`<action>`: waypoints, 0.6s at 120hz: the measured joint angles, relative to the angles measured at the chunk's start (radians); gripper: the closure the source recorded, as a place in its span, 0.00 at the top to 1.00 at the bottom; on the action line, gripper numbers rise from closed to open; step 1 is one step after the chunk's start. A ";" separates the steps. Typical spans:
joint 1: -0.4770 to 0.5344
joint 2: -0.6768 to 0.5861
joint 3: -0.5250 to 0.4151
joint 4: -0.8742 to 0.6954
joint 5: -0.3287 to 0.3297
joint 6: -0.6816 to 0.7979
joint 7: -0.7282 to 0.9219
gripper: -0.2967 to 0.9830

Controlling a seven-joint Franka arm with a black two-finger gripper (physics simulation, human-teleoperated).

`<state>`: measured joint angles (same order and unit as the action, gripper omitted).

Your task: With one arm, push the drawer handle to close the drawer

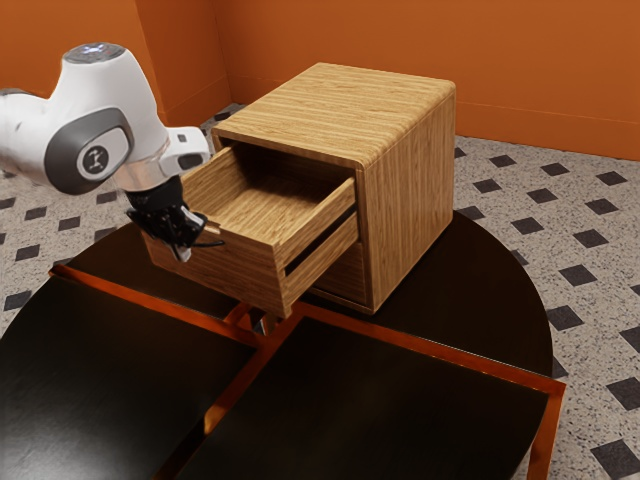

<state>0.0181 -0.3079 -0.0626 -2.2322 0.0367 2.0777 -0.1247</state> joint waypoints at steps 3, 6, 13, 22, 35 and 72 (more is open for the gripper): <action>0.000 0.017 0.000 0.016 -0.001 0.003 0.002 0.19; 0.000 0.034 0.001 0.035 -0.001 0.006 0.003 0.18; 0.000 0.081 0.001 0.084 -0.002 0.012 0.009 0.18; 0.000 0.124 0.001 0.126 -0.003 0.018 0.015 0.18; 0.000 0.194 0.001 0.198 -0.004 0.023 0.026 0.18; 0.004 0.382 -0.006 0.417 -0.004 0.029 0.054 0.18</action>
<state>0.0222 0.0746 -0.0686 -1.8154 0.0331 2.1063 -0.0706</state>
